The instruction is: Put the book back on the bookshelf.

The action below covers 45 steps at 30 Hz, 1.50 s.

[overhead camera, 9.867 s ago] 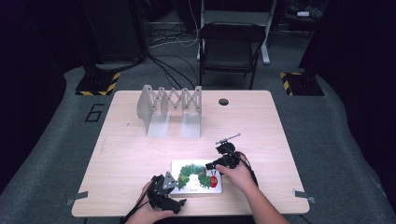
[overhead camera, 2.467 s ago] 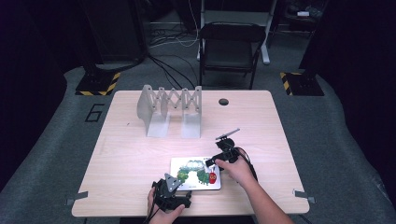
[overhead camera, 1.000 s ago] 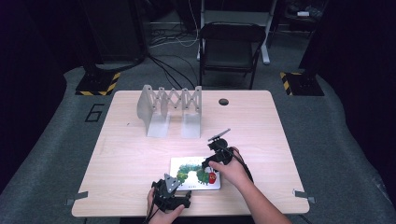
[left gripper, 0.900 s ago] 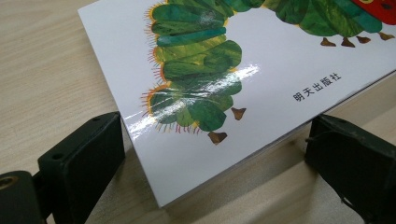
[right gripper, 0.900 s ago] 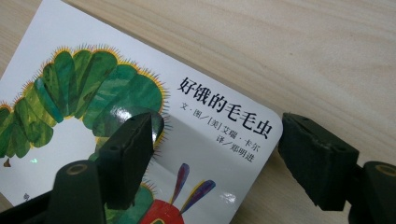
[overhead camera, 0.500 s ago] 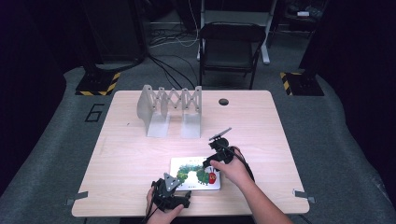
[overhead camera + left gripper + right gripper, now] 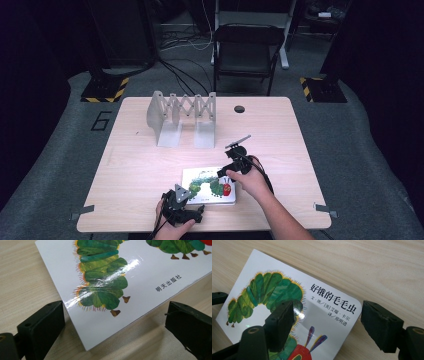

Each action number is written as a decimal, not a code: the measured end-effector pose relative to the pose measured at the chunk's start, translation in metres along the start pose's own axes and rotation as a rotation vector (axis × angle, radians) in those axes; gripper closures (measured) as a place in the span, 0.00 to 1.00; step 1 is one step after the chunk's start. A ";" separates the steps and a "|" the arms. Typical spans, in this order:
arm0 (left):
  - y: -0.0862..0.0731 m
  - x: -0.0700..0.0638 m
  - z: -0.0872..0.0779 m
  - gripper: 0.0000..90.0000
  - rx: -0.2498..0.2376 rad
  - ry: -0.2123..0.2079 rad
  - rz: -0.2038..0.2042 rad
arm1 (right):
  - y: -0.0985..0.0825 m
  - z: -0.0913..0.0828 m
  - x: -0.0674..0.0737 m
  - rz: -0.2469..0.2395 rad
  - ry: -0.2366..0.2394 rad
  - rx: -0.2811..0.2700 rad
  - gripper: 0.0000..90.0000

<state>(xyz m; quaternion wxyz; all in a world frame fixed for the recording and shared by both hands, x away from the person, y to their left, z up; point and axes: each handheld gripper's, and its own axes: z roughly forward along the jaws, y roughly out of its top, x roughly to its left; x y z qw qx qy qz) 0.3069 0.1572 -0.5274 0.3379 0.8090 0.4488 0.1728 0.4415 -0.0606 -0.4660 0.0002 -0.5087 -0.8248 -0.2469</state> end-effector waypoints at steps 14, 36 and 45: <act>0.002 -0.011 0.005 0.00 0.007 0.080 -0.029 | 0.000 -0.004 0.003 -0.007 -0.001 -0.010 0.29; 0.001 -0.012 0.006 0.00 -0.016 0.128 -0.091 | 0.001 -0.013 0.007 -0.010 0.019 -0.019 0.34; 0.000 -0.012 0.006 0.00 -0.014 0.127 -0.089 | -0.004 -0.002 -0.003 0.011 0.035 0.019 0.35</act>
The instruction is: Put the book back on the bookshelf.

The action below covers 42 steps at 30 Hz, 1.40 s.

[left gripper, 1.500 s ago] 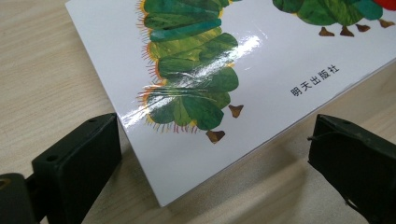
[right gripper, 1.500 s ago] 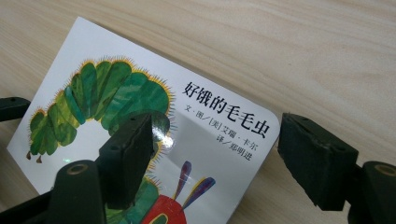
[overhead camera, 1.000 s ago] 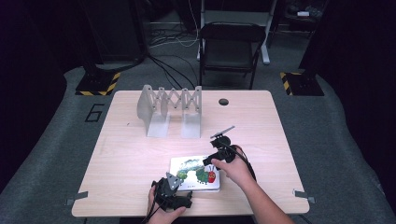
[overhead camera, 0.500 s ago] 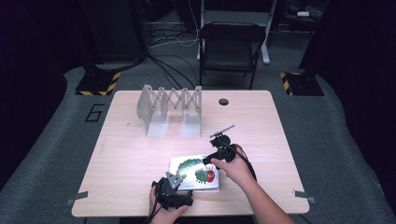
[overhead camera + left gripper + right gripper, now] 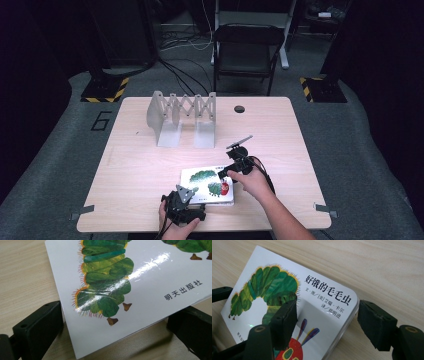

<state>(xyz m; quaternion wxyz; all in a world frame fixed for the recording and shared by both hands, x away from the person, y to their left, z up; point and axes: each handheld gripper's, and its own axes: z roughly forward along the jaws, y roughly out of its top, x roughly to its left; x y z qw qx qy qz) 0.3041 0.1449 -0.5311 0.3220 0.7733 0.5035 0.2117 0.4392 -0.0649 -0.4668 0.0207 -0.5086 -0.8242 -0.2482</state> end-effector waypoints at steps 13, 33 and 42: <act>0.000 0.001 0.000 0.02 -0.013 -0.003 -0.006 | -0.007 0.023 -0.009 0.003 0.047 0.057 0.33; 0.000 0.005 0.000 0.00 0.001 -0.033 0.035 | -0.010 0.017 -0.006 0.009 0.049 0.017 0.36; -0.001 0.007 0.000 0.00 -0.001 -0.049 0.046 | -0.008 0.008 -0.009 -0.013 0.070 0.012 0.47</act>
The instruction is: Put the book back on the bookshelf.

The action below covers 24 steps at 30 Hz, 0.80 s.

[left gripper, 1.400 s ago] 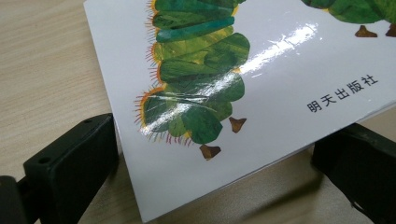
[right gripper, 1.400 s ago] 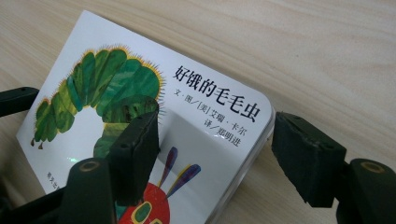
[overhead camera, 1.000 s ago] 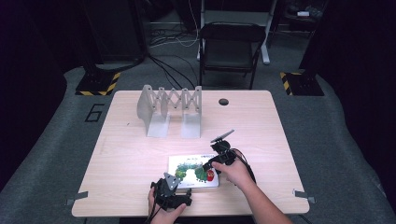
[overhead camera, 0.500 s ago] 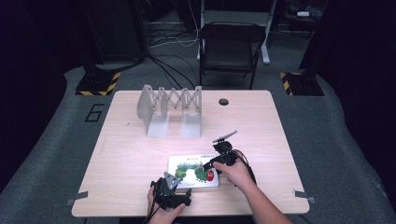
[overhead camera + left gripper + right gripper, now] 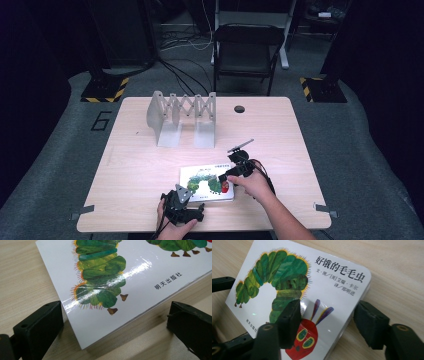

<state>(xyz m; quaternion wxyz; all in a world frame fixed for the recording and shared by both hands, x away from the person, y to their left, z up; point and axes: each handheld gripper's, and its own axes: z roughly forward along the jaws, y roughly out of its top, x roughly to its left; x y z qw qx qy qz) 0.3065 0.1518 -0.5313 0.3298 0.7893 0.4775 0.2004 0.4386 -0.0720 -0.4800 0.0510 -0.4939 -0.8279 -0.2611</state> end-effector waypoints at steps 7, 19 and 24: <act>0.000 0.002 0.000 0.00 -0.007 -0.002 0.012 | 0.001 -0.008 -0.009 0.018 0.044 -0.018 0.59; 0.000 0.005 -0.001 0.00 0.013 -0.019 0.029 | 0.006 -0.029 -0.003 0.012 0.087 -0.043 0.67; 0.000 0.007 -0.002 0.00 0.014 -0.030 0.043 | 0.008 -0.035 0.002 0.002 0.102 -0.060 0.66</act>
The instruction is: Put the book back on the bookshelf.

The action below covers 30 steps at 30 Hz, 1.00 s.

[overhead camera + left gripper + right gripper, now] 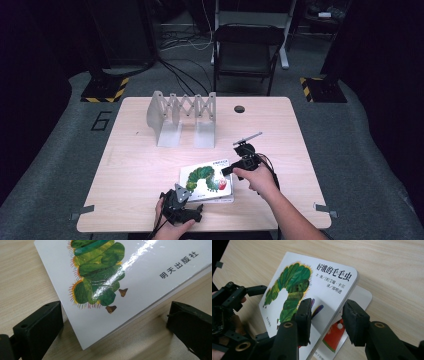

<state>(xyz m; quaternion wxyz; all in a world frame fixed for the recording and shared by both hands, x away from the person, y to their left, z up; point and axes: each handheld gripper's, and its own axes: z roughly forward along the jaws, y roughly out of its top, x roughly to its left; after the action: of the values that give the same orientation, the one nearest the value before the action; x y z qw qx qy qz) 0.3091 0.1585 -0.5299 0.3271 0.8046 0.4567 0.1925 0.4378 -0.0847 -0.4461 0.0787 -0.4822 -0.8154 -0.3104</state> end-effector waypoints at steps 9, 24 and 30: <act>0.000 0.001 0.000 0.01 0.001 -0.007 0.020 | 0.005 0.004 0.013 -0.001 0.128 0.020 0.63; 0.000 0.002 0.000 0.01 0.000 -0.015 0.027 | 0.004 0.011 0.011 -0.029 0.081 0.041 0.56; 0.001 0.005 -0.002 0.01 0.020 -0.046 0.048 | 0.003 0.011 0.009 -0.040 0.097 0.046 0.56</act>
<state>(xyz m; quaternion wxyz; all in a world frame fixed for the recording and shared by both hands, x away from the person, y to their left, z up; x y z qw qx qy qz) 0.3112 0.1635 -0.5282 0.3248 0.8229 0.4314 0.1770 0.4373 -0.0706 -0.4500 0.1227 -0.4482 -0.8271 -0.3163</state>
